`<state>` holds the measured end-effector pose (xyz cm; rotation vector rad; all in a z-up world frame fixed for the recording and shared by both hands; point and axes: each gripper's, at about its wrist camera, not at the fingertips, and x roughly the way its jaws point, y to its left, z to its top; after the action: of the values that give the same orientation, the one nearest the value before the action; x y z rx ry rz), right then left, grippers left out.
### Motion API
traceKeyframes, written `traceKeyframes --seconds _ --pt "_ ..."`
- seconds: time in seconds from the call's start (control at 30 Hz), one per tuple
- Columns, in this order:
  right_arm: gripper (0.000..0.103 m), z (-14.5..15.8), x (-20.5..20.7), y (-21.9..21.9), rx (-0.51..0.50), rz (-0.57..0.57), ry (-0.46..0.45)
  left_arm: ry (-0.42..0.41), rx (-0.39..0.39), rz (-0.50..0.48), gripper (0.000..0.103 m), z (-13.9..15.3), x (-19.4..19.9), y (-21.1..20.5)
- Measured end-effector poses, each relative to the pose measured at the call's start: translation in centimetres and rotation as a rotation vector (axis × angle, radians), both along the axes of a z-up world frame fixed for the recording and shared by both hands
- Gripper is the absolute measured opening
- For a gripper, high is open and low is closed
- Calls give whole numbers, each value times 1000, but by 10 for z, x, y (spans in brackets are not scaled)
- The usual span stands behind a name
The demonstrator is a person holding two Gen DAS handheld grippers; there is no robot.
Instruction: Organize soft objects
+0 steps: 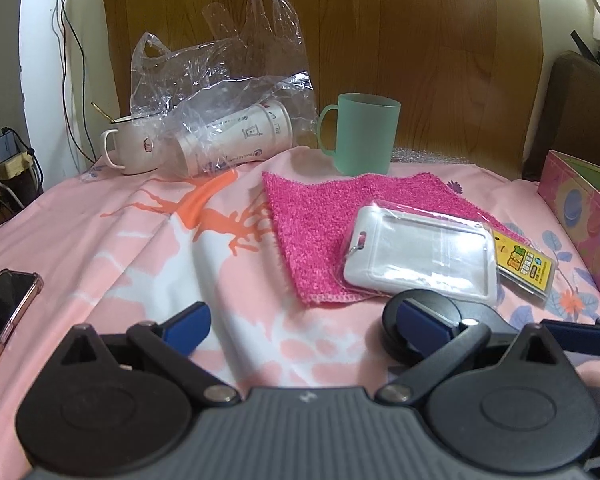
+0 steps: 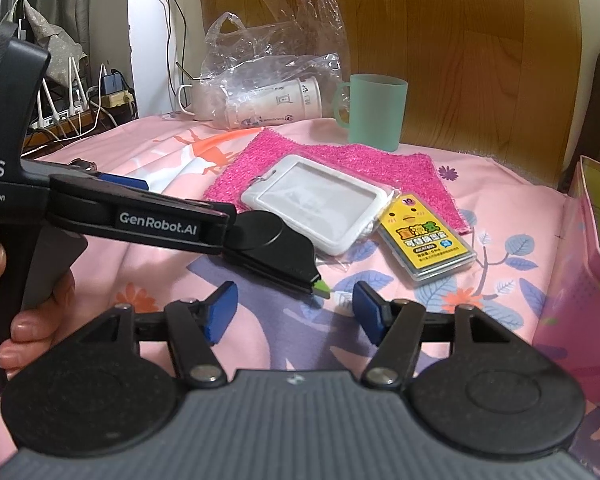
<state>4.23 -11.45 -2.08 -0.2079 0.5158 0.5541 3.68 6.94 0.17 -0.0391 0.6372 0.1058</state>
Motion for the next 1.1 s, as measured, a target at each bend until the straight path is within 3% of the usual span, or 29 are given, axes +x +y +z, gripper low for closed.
traceKeyframes --seconds 0.67,0.8,1.1 --pt "67 0 0 1 -1 -2 0 5 -4 -9 103 0 1 3" --pt "67 -1 1 1 -4 2 4 33 33 17 102 1 -3 14" --pt "66 -2 2 -1 -6 -4 2 112 34 60 102 -4 -16 44"
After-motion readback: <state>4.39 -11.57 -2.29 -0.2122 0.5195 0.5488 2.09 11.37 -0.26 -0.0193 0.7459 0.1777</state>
